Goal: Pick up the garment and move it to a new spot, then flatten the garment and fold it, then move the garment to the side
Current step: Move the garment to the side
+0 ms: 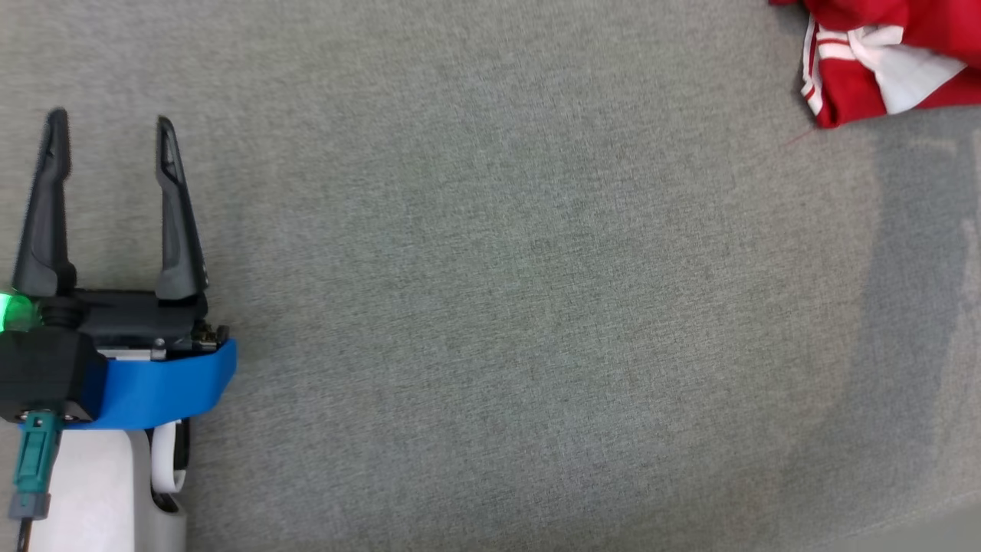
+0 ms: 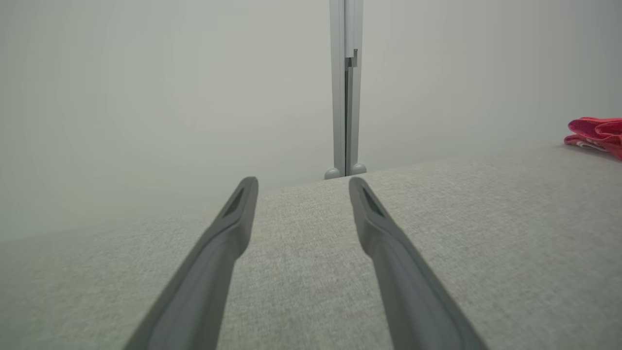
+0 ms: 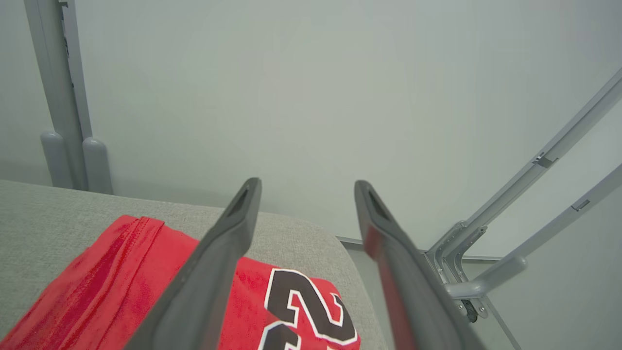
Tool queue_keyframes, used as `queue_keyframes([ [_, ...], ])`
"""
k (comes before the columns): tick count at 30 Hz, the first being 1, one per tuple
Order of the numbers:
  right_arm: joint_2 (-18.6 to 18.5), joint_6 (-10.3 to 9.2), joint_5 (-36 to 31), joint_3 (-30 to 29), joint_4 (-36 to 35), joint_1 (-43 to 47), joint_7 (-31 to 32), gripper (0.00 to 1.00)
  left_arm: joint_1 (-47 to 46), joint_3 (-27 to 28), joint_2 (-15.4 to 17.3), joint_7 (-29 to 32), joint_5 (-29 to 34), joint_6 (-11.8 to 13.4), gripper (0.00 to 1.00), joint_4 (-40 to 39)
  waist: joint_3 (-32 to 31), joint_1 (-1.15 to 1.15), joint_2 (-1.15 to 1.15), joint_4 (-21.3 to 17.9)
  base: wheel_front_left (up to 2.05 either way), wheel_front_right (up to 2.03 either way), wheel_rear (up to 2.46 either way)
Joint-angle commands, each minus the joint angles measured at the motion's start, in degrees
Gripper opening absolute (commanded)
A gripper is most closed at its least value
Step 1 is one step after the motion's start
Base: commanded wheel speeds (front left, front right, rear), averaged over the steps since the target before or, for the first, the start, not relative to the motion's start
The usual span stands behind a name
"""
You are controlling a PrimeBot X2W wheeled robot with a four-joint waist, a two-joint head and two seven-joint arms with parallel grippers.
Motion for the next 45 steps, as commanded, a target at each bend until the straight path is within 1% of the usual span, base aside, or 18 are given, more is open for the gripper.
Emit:
queue_keyframes([
  [1, 1.01, 0.01, -0.88, -0.96, -1.69, 2.40, -0.01, 1.00, 1.07, 0.18, -0.22, 0.07, -0.49, 0.37, 1.00, 0.55, -1.24, -0.01, 0.00, 0.14, 0.00, 0.00, 0.00],
  [6, 4.53, 0.01, -2.78, -3.21, -8.94, 8.68, -0.01, 1.00, 3.36, 0.40, -1.75, 0.05, -1.49, 1.45, 1.00, 1.81, -6.04, -0.01, 0.00, 1.60, 0.00, 0.00, 0.00],
  [12, 9.90, 0.01, -3.40, -0.72, -14.80, 17.78, -0.01, 1.00, 6.91, 1.16, -3.55, 0.05, -2.92, 1.89, 1.00, 4.47, -13.42, -0.01, 0.00, 4.35, 0.00, 0.00, 0.00],
  [19, 15.37, 0.01, -1.97, 2.63, -18.29, 28.06, -0.02, 1.00, 11.93, 1.99, -5.61, 0.06, -4.01, 1.83, 1.00, 7.62, -21.63, -0.01, 0.00, 7.68, 0.00, 0.00, 0.00],
  [25, 18.39, 0.01, -0.45, 3.92, -19.75, 35.84, -0.02, 1.00, 15.87, 2.82, -6.68, 0.05, -4.41, 1.96, 1.00, 10.08, -26.88, -0.01, 0.00, 9.18, 0.00, 0.00, 0.00],
  [30, 19.99, 0.01, 0.05, 3.22, -20.61, 42.20, -0.02, 1.00, 18.40, 3.49, -7.23, 0.06, -4.39, 1.33, 1.00, 12.26, -30.93, -0.01, 0.00, 10.04, 0.00, 0.00, 0.00],
  [33, 20.93, 0.01, 0.21, 1.77, -21.29, 45.86, -0.01, 1.00, 19.62, 3.46, -7.44, 0.05, -4.33, 1.16, 1.00, 13.41, -32.83, -0.01, 0.00, 10.58, 0.00, 0.00, 0.00],
  [36, 21.50, 0.01, -0.24, 0.61, -22.42, 49.44, -0.01, 1.00, 20.73, 3.12, -7.78, 0.06, -4.17, 1.29, 1.00, 14.03, -34.09, -0.01, 0.00, 10.74, 0.00, 0.00, 0.00],
  [45, 24.21, 0.01, -2.41, -3.50, -26.54, 57.99, -0.02, 1.00, 21.62, 3.06, -8.12, 0.05, -3.94, 0.10, 1.00, 16.12, -35.92, -0.01, 0.00, 10.71, 0.00, 0.00, 0.00],
])
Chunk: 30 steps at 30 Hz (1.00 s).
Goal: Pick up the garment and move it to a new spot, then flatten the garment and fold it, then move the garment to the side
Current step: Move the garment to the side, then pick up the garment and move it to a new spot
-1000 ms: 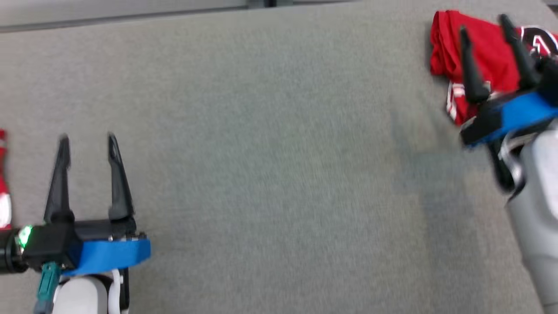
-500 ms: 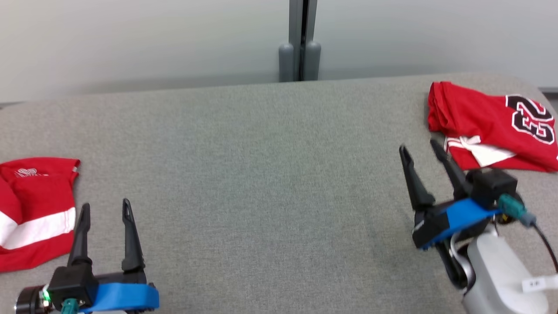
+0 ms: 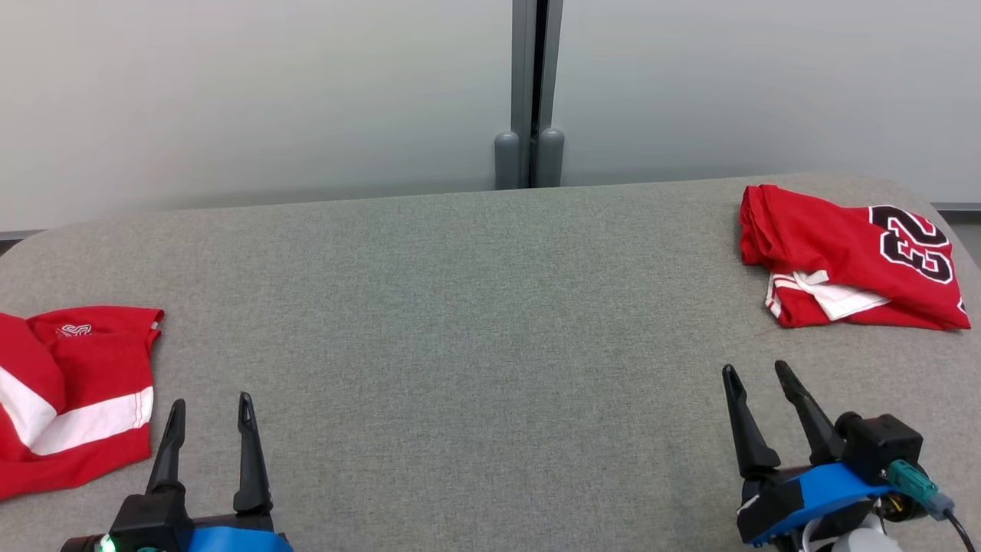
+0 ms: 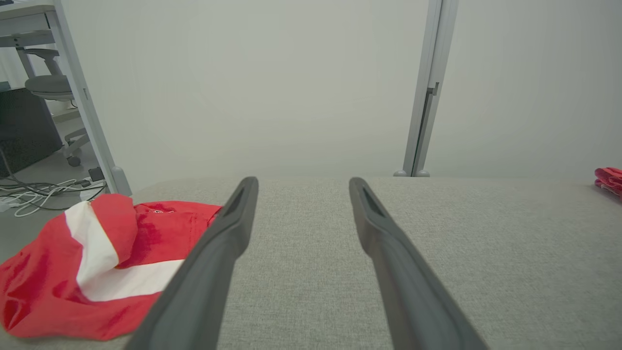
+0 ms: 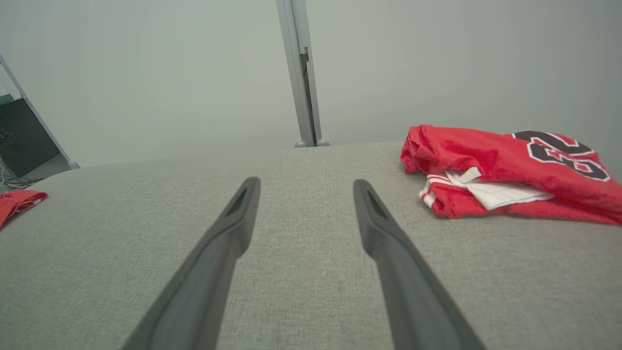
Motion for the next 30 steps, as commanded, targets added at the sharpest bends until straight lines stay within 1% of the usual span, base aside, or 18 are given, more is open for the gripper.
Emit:
queue_keyframes([
  [1, 0.86, 0.01, -0.87, -0.70, -1.13, 1.76, -0.03, 1.00, 0.71, -0.08, -0.03, 0.01, 0.50, -0.26, 1.00, 0.40, -0.16, 0.01, 0.01, -0.12, 0.00, 0.00, 0.00],
  [11, 2.89, 0.01, -3.21, -3.27, -4.45, 5.05, -0.03, 1.00, 0.80, 0.30, -0.10, 0.01, 1.22, -0.77, 1.00, 2.15, -1.43, 0.01, 0.01, -0.30, 0.00, 0.00, 0.00],
  [22, 3.68, 0.01, -4.00, -4.21, -4.73, 5.84, -0.03, 1.00, 0.27, 0.54, -0.18, 0.01, 1.70, -0.77, 1.00, 2.76, -1.96, 0.01, 0.01, 0.37, 0.00, 0.00, 0.00],
  [30, 3.89, 0.01, -3.85, -4.23, -4.14, 6.41, -0.03, 1.00, 0.15, 1.25, 0.24, 0.00, 1.95, -0.52, 1.00, 2.98, -2.40, 0.01, 0.01, 2.20, 0.00, 0.00, 0.00],
])
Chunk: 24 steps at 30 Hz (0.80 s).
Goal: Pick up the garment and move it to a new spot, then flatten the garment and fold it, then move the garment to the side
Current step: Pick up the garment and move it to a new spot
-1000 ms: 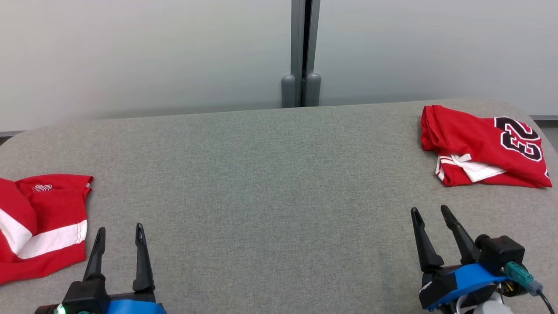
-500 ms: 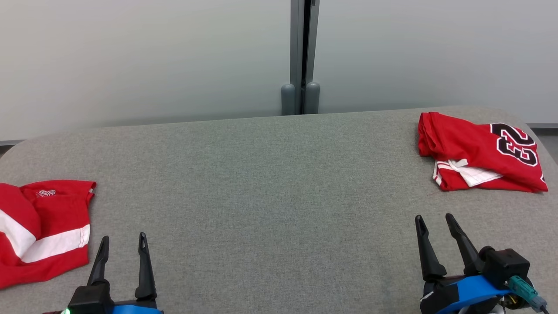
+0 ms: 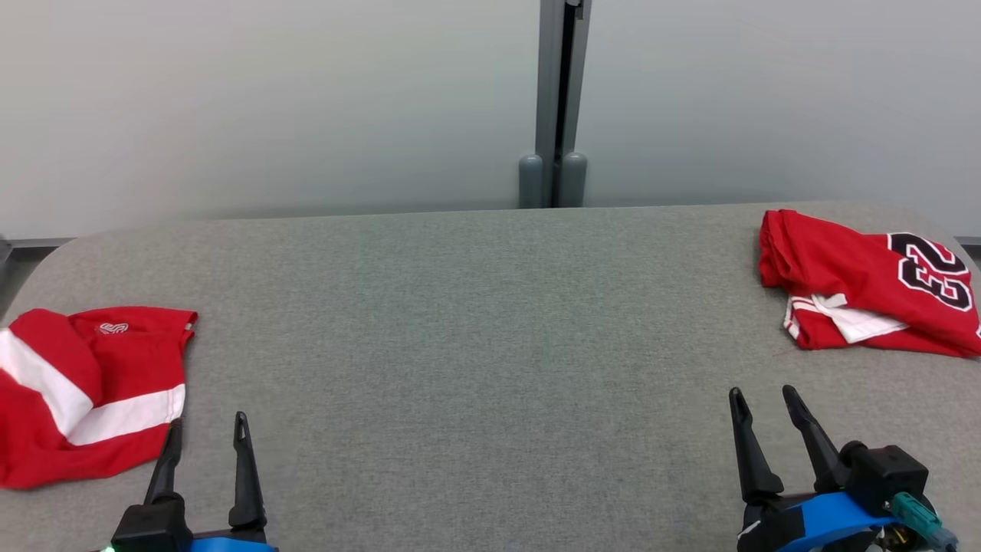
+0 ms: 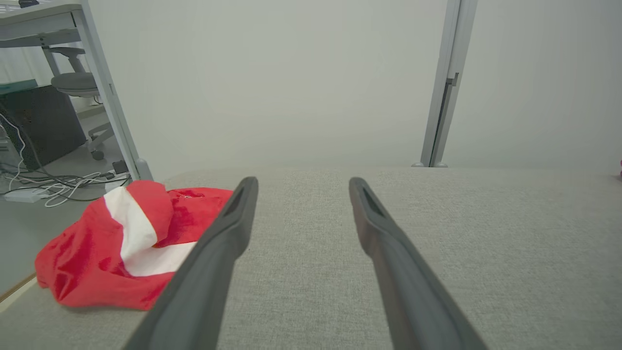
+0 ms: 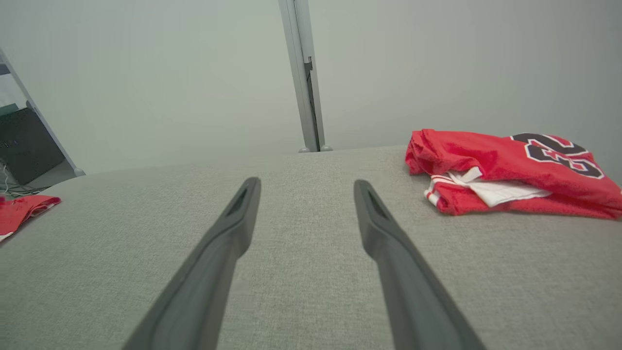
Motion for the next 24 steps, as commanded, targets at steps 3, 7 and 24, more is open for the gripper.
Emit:
queue_keyframes([
  [3, 0.25, 0.01, 0.10, 0.45, 0.43, 0.69, -0.02, 1.00, -0.40, 0.73, 0.54, -0.01, 0.22, 0.26, 1.00, -0.08, -0.11, 0.00, 0.00, 1.27, 0.00, 0.00, 0.00],
  [7, 0.34, 0.01, 0.46, 1.18, 0.76, 1.03, -0.03, 1.00, 0.42, 1.34, 0.50, 0.00, 0.30, 0.98, 1.00, -0.71, -0.38, 0.00, 0.00, 3.39, 0.00, 0.00, 0.00],
  [24, 0.59, 0.01, 0.66, 1.78, 1.31, 1.05, -0.03, 1.00, 0.32, 3.44, 1.86, -0.01, -0.15, 1.40, 1.00, -0.06, -0.03, 0.00, 0.00, 16.55, 0.00, 0.00, 0.00],
])
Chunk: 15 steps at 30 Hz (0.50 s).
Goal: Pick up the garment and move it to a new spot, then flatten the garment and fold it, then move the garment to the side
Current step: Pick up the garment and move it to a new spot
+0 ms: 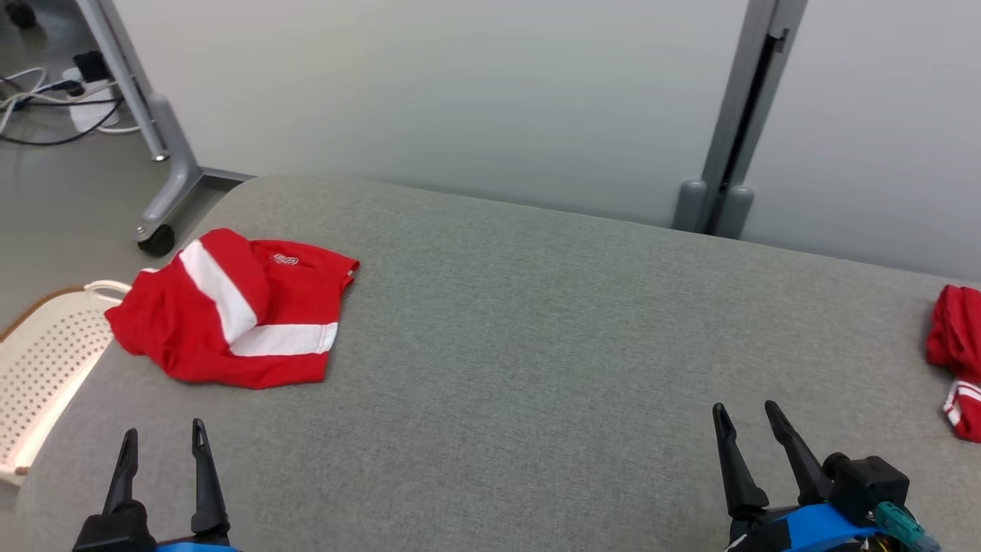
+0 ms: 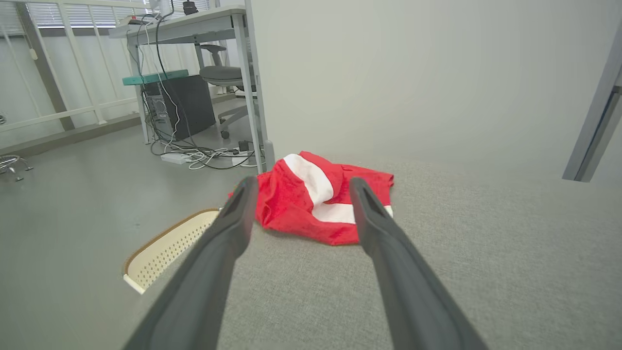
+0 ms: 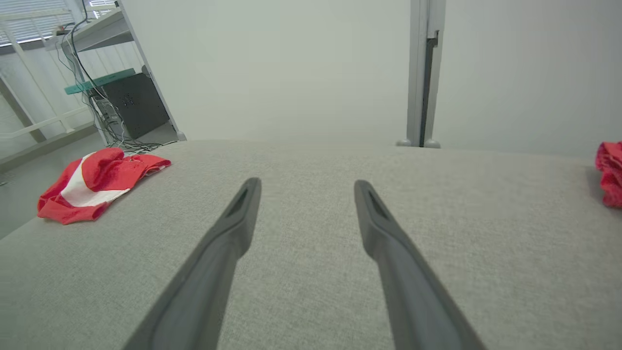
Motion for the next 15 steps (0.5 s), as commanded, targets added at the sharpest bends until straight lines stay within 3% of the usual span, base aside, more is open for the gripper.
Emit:
queue_keyframes([
  [1, 0.10, 0.01, -0.28, -0.12, -0.14, 0.15, -0.02, 1.00, -0.31, 0.37, 0.26, 0.00, -0.08, 0.27, 1.00, -0.07, 1.05, 0.00, 0.00, 2.10, 0.00, 0.00, 0.00],
  [15, -0.04, 0.01, -1.05, -0.88, -0.41, -0.68, -0.03, 1.00, -0.51, 1.36, 0.34, 0.01, -0.31, 1.18, 1.00, -1.08, 2.67, 0.00, 0.00, 12.39, 0.00, 0.00, 0.00],
])
